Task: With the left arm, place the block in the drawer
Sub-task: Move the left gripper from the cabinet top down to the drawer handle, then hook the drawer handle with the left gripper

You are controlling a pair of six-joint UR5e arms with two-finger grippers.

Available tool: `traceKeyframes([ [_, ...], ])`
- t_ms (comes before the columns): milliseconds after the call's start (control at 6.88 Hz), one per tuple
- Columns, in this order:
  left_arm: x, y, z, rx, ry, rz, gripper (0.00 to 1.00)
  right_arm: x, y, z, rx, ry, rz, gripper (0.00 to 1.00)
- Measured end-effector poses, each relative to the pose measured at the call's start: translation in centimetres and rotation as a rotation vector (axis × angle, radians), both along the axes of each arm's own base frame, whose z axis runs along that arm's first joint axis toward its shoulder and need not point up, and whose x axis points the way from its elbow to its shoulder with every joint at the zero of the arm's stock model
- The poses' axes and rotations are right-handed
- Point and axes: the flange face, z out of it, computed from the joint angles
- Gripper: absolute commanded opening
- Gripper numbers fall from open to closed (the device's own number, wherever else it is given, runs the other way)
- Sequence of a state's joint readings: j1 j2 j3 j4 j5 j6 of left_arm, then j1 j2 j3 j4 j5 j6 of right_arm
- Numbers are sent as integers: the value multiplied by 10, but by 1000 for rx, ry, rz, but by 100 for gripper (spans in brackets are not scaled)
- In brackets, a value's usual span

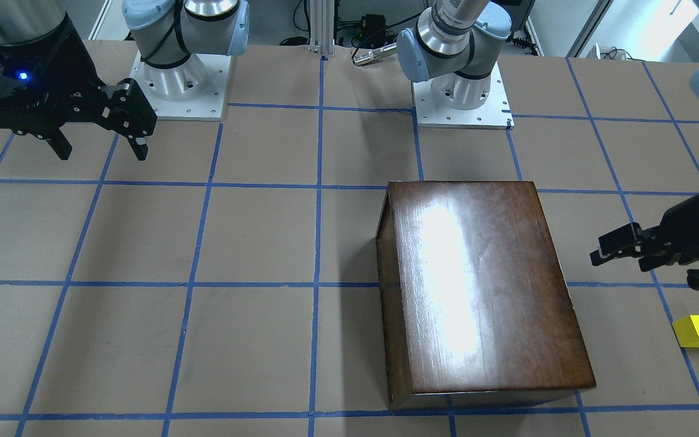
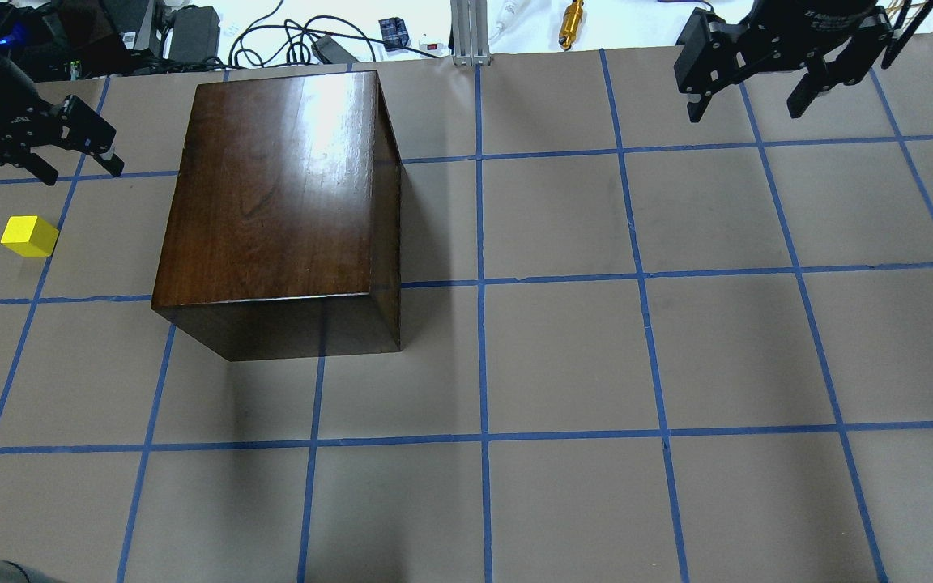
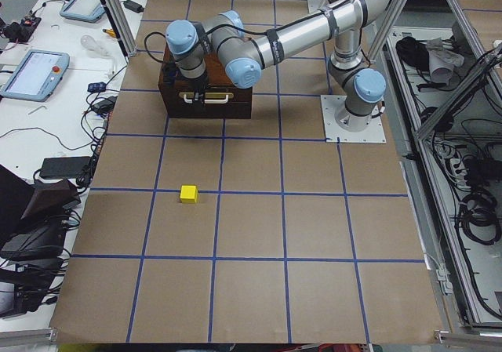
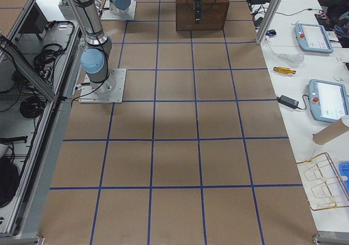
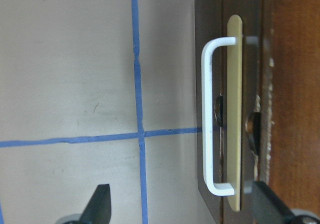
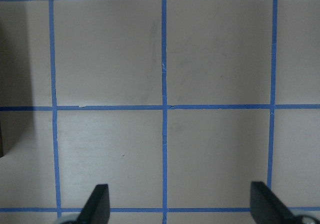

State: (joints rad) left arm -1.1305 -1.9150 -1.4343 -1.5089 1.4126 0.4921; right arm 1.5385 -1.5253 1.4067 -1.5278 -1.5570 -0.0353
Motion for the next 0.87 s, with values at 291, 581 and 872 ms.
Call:
traceKeyframes([
  [291,-2,-2,-34,-5,64,-1,100,0,0,0,-1,0,0,100],
  [581,1,-1,-59,-13,92,10,100,0,0,0,0,-1,0,100],
  [872,1,-2,-74,-14,127,24,100,0,0,0,0,-1,0,100],
])
